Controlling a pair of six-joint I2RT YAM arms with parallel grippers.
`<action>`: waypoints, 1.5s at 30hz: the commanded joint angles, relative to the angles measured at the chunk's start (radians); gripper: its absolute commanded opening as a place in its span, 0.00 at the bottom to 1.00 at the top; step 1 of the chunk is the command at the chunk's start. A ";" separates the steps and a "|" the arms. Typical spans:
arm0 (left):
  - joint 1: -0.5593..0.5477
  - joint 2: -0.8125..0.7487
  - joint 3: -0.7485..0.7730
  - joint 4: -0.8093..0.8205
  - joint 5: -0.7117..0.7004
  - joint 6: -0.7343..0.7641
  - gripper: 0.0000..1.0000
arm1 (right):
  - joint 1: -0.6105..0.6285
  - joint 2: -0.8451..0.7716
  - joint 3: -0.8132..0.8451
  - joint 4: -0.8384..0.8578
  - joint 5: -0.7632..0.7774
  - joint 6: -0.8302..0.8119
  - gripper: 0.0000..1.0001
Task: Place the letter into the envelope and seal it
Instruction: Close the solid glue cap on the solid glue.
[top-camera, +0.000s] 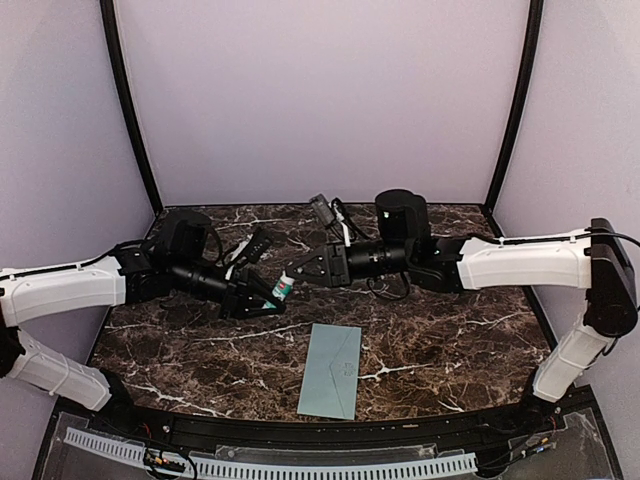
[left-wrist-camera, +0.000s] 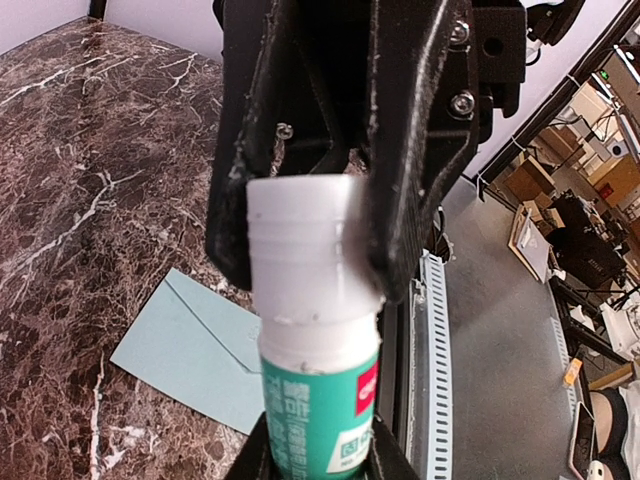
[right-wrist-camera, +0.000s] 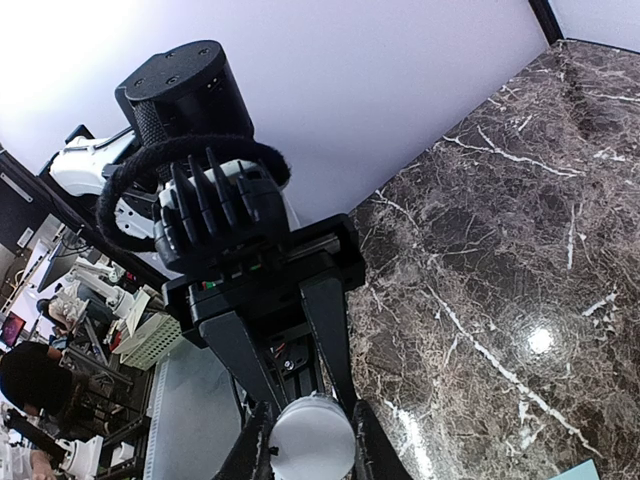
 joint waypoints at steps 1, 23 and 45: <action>0.024 -0.023 -0.001 0.122 0.026 -0.029 0.00 | 0.048 0.005 -0.014 0.010 -0.036 0.024 0.11; 0.095 -0.046 -0.021 0.180 0.078 -0.064 0.00 | 0.142 0.075 0.030 -0.130 -0.082 -0.068 0.10; 0.109 -0.078 -0.036 0.193 0.018 -0.067 0.00 | 0.217 0.121 0.000 -0.059 -0.147 0.012 0.08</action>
